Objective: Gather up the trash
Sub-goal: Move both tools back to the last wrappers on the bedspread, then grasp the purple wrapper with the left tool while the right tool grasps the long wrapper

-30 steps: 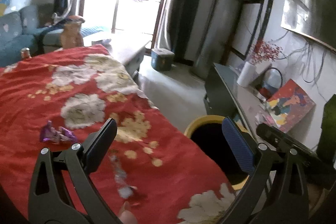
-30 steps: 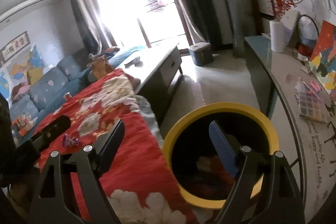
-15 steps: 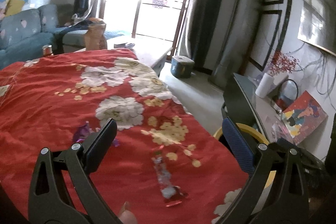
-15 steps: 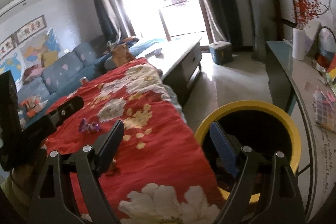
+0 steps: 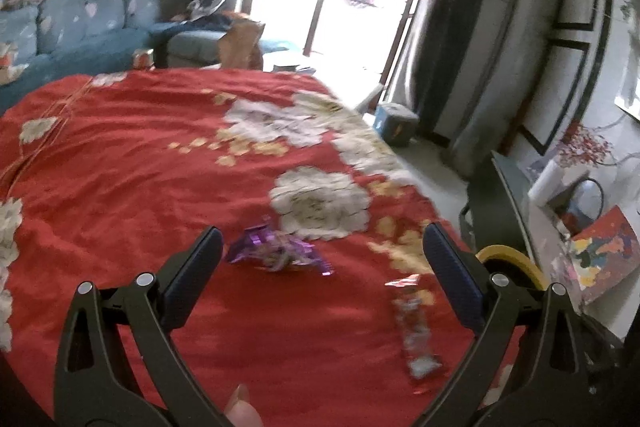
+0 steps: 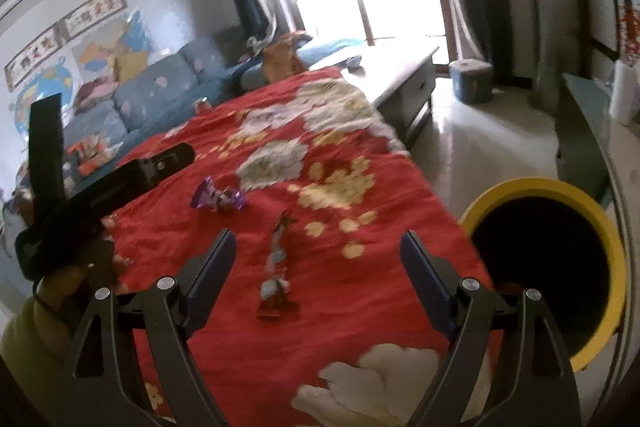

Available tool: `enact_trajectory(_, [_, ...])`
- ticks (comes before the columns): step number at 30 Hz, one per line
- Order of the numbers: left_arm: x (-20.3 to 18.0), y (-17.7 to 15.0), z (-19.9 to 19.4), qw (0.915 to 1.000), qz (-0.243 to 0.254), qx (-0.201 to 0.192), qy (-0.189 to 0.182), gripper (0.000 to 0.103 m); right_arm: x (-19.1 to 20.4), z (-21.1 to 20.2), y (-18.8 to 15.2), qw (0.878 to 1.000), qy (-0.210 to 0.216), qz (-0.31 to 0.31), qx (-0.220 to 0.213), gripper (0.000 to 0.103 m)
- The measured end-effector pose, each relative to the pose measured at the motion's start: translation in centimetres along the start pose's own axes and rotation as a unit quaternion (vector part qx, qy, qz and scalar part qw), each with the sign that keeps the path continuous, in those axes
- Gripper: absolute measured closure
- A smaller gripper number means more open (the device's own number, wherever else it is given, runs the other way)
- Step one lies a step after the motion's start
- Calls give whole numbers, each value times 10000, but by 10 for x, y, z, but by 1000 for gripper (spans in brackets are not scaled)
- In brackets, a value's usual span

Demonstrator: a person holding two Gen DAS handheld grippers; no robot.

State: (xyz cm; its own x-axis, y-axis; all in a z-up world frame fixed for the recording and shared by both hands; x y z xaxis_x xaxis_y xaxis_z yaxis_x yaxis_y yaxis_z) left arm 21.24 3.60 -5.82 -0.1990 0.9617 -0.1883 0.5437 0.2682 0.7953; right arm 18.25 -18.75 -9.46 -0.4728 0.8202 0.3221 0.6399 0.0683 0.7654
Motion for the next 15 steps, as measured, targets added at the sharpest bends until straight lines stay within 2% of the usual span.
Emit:
enact_trajectory(10, [36, -10, 34, 9985, -378, 360, 170, 11, 8, 48, -21, 9975, 162, -149, 676, 27])
enact_trajectory(15, [42, -14, 51, 9972, -505, 511, 213, 11, 8, 68, -34, 9950, 226, -110, 969, 39])
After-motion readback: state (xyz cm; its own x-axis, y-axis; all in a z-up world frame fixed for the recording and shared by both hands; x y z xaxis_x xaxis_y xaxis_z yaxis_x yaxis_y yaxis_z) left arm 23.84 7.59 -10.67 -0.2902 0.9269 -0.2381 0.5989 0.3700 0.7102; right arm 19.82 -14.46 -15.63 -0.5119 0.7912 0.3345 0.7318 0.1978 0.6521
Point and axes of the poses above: each gripper's, at about its wrist camera, not at the fingertips, and z roughly the way its jaws point, x to its left, y to its top, the point moved 4 cm from there along z, roughly the way its jaws point, and after that the axes turned 6 degrees about y, right-handed, at the moved point
